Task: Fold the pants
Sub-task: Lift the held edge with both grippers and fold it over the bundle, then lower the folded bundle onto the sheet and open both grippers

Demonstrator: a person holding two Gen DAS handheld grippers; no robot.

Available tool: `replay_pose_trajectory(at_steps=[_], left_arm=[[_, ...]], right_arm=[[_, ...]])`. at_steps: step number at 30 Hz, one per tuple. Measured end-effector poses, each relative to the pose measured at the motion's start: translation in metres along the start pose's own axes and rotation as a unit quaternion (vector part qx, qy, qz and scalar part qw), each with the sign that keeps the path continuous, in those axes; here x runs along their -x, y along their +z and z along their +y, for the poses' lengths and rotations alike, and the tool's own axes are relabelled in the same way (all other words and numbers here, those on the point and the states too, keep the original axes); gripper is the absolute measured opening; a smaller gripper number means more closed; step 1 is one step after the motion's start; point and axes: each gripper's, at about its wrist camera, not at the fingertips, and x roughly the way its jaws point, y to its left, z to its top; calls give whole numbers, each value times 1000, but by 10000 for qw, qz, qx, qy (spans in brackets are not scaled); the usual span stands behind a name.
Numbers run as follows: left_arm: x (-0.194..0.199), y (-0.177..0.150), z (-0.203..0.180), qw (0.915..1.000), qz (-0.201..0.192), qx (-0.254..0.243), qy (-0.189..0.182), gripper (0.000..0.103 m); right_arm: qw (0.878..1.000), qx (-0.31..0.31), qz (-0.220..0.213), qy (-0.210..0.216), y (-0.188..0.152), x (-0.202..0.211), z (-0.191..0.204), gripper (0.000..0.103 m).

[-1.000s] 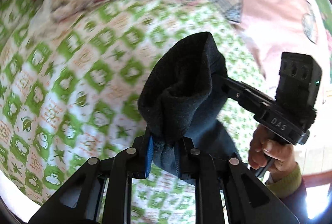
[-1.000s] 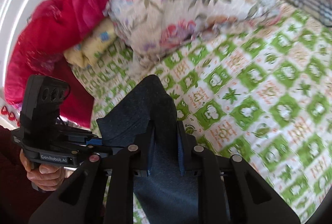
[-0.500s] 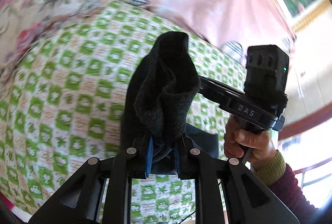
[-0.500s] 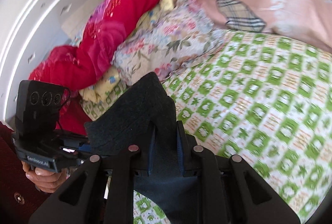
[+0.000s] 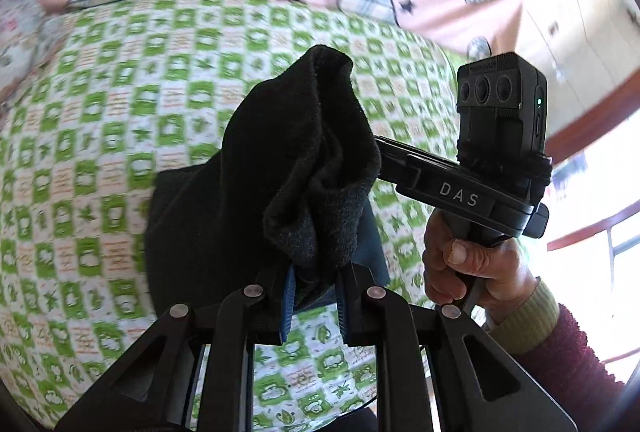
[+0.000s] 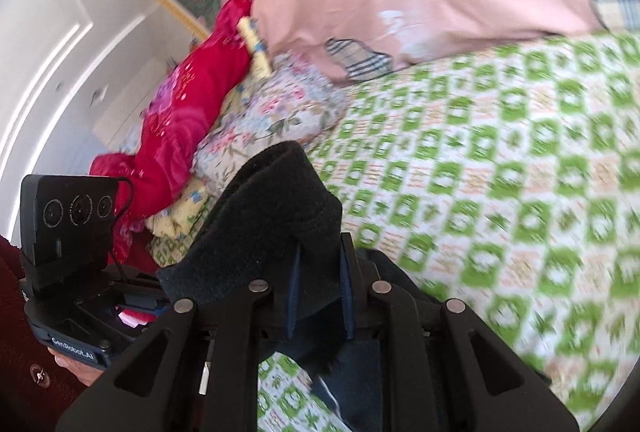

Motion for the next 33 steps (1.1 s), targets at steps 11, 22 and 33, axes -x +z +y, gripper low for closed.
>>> replay_pose_trajectory(at_steps=[11,22,33], left_arm=[[-81,-19,-44,9950,519,-823,230,17],[-117,-34,-50,9902,864,-1096,-65,33],[-81,-35,-36,9918,691,-1067,-133,54]], right_arm=[[9957,-780,-176,-470,-48,36,-56,13],[9775,-1587,-727,-1184,-80,81,-81,32],[9599,-1833,-1082,-1827,-94,95,-55,74]])
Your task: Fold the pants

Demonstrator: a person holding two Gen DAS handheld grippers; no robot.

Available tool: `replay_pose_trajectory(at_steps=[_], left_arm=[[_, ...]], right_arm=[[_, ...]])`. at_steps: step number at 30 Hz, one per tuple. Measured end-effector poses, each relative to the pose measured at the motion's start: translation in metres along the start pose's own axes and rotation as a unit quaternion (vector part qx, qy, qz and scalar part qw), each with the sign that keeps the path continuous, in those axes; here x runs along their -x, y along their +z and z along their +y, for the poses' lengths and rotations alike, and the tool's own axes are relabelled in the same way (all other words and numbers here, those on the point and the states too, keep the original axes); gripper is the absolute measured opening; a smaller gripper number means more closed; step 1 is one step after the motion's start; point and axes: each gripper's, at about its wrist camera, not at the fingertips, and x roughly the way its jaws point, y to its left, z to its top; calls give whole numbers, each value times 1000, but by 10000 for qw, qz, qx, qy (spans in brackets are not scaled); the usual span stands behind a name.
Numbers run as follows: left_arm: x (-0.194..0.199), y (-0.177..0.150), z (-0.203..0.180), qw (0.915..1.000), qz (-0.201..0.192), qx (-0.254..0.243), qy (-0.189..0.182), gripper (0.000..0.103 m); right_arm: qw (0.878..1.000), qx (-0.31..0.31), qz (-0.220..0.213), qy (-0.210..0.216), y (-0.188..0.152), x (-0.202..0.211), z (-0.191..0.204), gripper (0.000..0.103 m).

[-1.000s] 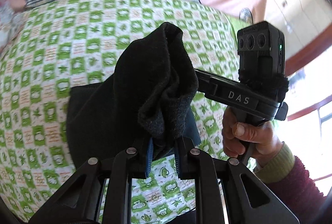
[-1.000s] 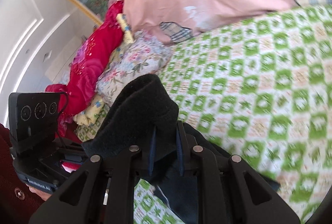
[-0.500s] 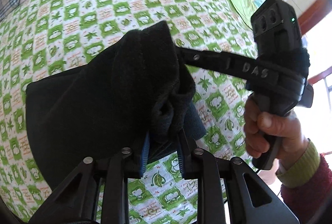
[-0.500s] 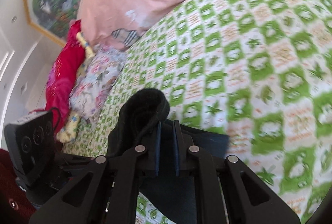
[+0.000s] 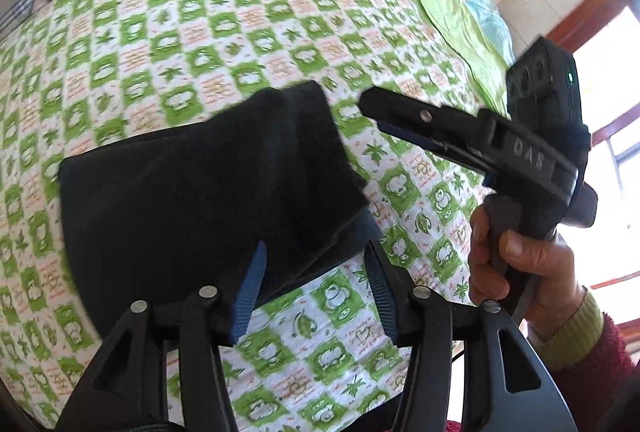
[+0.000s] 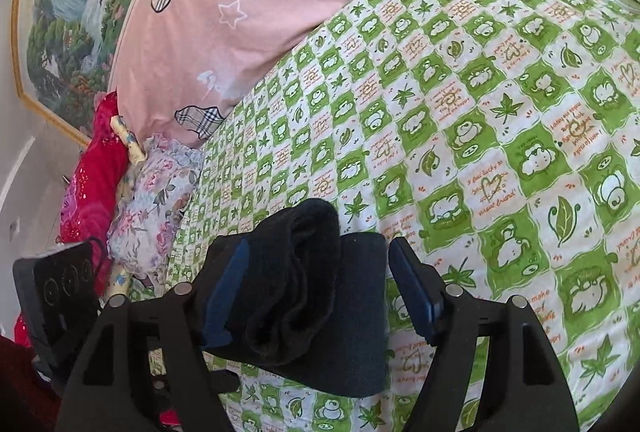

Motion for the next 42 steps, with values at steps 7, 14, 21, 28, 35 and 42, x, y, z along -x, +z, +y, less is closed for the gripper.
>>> replay_pose_trajectory(at_steps=[7,14,21,28,35,42], left_arm=[[31,-8,45,9978,-237,555,275,58],[45,-15,87,9922,-324,1108,466,61],[45,-20,119,9853,-278,1600,521,68],[35,-27,144,9781,-159,1992,575,69],[23,-28,157,9744,-34,2187,530,71],[9,-24,162,9731,39,2257,469,74]], right_arm=[[9990,178,-130,-393,-2,1,31,86],[9955,525,-213,-759,-3,-8,64,89],[9900,505,-58,-1314,0,-26,75,90],[9859,282,54,-1646,-5,-36,67,91],[9878,322,332,-1488,-18,-40,61,87],[9861,211,590,-1542,-29,-47,51,51]])
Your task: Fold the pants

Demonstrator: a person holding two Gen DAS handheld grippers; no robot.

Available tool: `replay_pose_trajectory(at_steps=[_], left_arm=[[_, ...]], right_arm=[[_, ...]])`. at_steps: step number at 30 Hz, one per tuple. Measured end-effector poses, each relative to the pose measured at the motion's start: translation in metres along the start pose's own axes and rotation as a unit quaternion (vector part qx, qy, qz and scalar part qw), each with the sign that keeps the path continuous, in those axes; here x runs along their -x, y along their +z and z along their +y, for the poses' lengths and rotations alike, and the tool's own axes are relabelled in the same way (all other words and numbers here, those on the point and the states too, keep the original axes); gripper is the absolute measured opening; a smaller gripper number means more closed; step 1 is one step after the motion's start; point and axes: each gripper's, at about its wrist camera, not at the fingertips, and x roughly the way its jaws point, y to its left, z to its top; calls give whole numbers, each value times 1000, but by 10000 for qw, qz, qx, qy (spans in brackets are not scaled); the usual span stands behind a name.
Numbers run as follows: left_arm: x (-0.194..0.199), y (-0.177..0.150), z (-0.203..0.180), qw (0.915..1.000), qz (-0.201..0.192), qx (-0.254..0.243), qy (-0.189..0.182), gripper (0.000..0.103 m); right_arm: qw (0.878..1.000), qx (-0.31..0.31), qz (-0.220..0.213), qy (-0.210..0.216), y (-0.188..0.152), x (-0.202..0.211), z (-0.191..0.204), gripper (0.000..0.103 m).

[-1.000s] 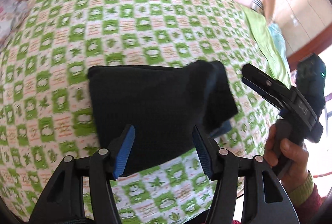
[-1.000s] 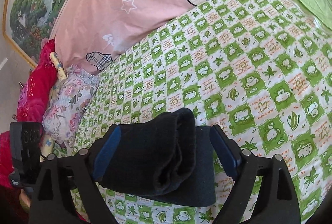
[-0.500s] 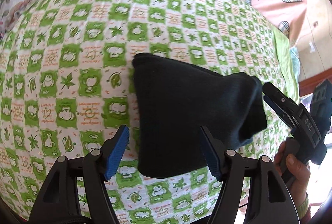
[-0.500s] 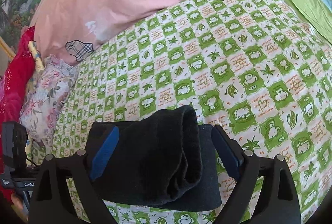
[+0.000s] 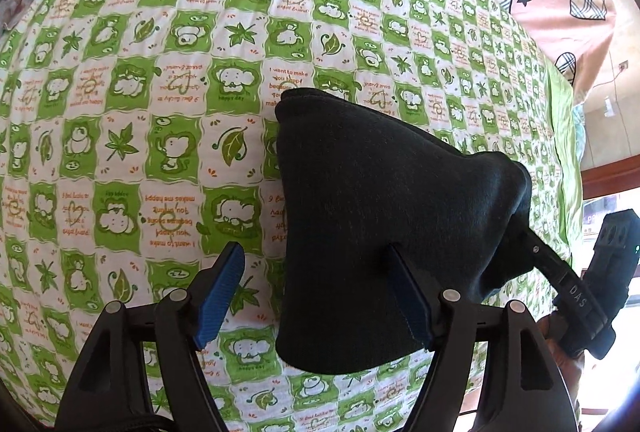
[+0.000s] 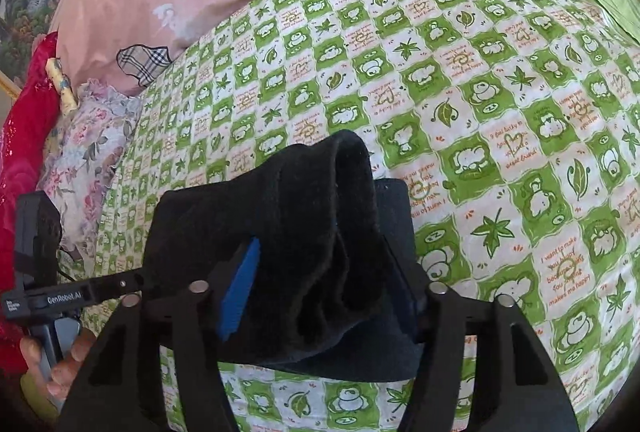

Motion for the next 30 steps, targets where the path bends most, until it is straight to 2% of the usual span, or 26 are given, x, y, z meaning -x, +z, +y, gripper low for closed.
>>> replay_pose_trajectory(at_steps=[1,4,8,12,14,17,20,22,23,26,28,30], left_arm=[[-2,0,1,10000,10,11,3,74],[-7,2,-4,10000,29,15,10,74],[-5,2,-7,10000,46,-34,21,74],[9,3,-12,9998,-24,-111,-143,74],[11,4,-17,9997,-91,-233,-44,74],[2,4,-17,9996,-24,-256,113,74],[-9,5,-17,9997,48,-181,156,76],[-8,5,-18,9997,48,-186,160,75],[-6,6,-20,9996,15,-212,164,75],[0,10,-24,9992,-138,-295,251,75],[-3,15,-24,9993,-141,-226,262,75],[-7,20,-25,9993,-164,-165,307,76]], right_arm=[[10000,14,-15,-61,0,2,-2,38],[9999,-38,-91,97,0,9,-8,14],[9987,-127,-214,452,0,26,-9,10],[9966,-82,-516,642,-5,58,-5,8],[9971,-10,-520,551,-8,66,-6,8],[9988,-93,-375,314,-10,52,-19,8],[9984,-527,-163,127,-10,27,-39,16],[9969,-759,-174,100,-10,25,-44,26],[9965,-805,-221,89,-10,28,-44,28],[9977,-489,-478,-17,-7,41,-28,35],[9977,-275,-627,28,-4,44,-19,51],[9978,-86,-647,-83,-1,36,-11,53]])
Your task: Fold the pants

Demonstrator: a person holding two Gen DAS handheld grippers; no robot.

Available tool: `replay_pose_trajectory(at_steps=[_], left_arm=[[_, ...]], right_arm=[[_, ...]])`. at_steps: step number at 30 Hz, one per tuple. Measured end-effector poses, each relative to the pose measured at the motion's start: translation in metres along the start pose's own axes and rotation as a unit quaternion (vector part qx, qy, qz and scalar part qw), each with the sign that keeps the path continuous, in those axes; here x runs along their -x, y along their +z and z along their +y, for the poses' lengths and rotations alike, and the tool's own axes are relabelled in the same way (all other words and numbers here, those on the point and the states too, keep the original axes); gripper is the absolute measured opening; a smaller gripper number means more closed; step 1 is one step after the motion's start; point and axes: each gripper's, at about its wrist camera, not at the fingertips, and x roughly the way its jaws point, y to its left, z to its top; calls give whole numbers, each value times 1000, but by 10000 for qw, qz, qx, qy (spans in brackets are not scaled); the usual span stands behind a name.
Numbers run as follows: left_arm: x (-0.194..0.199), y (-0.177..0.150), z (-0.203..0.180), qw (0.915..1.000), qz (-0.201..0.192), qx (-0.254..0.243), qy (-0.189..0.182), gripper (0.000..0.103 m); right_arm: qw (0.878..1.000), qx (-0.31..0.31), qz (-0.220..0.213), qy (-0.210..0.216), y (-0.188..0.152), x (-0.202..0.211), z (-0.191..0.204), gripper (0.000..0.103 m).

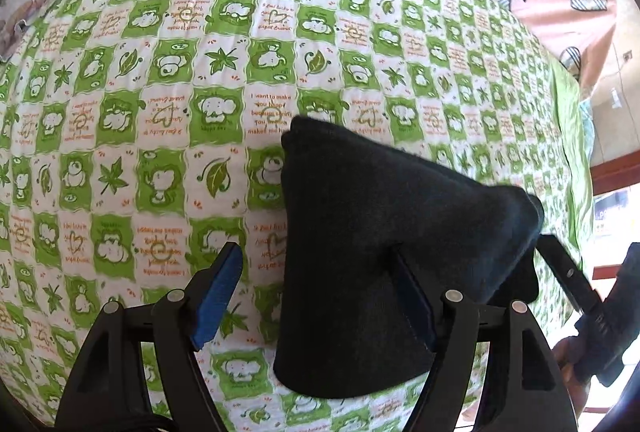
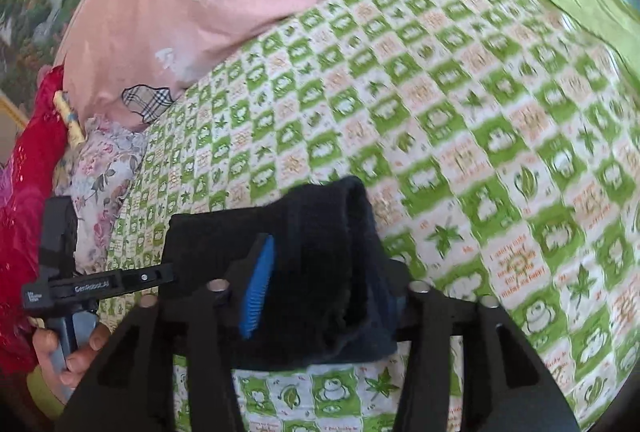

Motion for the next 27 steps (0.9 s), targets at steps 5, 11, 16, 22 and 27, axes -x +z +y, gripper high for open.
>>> replay_pose_trajectory(at_steps=[5,11,16,22,27], left_arm=[[-22,19,2,9995,-56,93,305,81],[-36,22,4,9996,25,46,281,85],[-16,11,17,9998,115,165,54,85],[-7,-17,32,9988,284,285,-284,86],[-21,-29,26,9992,316,129,-216,88]], right_arm=[[9982,29,373,-464,-12,-40,-22,53],[9993,-264,239,-113,-22,-44,-41,58],[9977,-574,279,220,-24,-29,-43,60],[9960,-501,475,569,-38,-23,-39,60],[9957,-479,625,479,-46,-32,-49,61]])
